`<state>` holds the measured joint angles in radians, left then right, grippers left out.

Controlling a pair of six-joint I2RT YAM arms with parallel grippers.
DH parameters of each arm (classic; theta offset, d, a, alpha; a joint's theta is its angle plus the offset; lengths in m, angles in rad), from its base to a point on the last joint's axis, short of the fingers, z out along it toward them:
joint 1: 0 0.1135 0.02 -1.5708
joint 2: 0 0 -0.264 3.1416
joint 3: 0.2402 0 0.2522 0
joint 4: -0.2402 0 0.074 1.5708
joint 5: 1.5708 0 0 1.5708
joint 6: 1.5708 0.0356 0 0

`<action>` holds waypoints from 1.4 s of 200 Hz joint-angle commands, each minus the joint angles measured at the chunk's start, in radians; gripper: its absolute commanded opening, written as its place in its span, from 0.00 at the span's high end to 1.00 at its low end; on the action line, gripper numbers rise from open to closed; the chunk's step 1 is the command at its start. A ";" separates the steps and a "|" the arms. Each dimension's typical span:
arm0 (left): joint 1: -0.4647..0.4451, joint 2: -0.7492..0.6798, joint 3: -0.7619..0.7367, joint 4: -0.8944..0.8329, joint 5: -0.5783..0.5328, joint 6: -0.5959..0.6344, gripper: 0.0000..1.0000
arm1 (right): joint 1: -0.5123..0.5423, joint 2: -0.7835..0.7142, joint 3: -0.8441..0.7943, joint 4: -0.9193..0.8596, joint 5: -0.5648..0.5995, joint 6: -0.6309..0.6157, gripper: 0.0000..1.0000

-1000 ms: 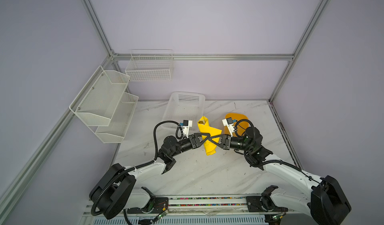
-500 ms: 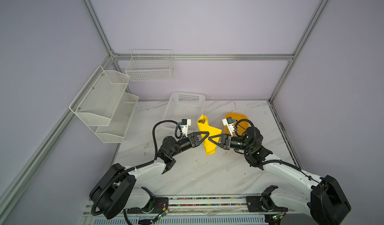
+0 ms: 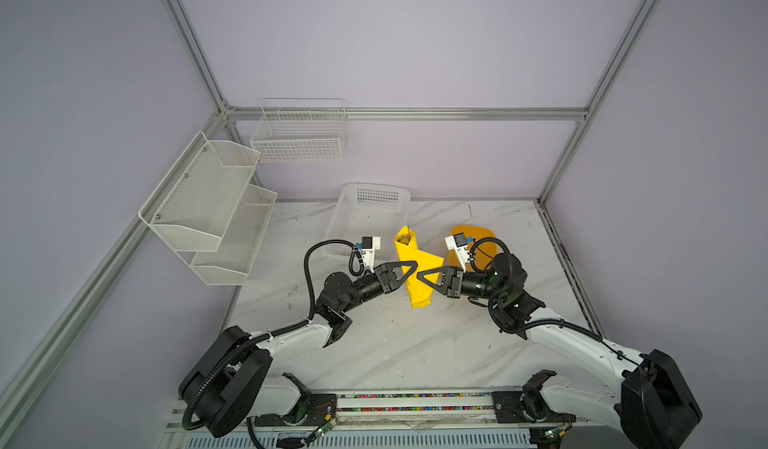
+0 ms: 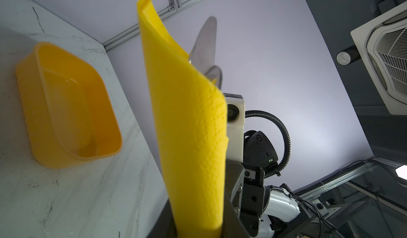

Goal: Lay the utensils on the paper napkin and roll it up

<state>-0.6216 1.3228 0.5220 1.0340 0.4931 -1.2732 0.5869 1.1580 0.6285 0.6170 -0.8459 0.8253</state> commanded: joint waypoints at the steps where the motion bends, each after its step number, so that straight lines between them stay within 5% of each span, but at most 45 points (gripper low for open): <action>1: 0.006 -0.002 0.049 0.093 -0.011 -0.007 0.78 | -0.006 0.002 0.013 0.055 -0.010 0.001 0.93; 105: 0.006 -0.010 0.036 0.106 -0.046 -0.009 0.88 | -0.005 -0.008 0.004 0.052 0.005 0.004 0.90; 280: 0.006 -0.042 0.028 0.102 -0.078 -0.008 0.90 | -0.018 -0.064 -0.007 -0.040 0.106 -0.001 0.81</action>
<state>-0.6216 1.3224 0.5220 1.0542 0.4309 -1.2831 0.5762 1.1301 0.6281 0.5964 -0.7731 0.8326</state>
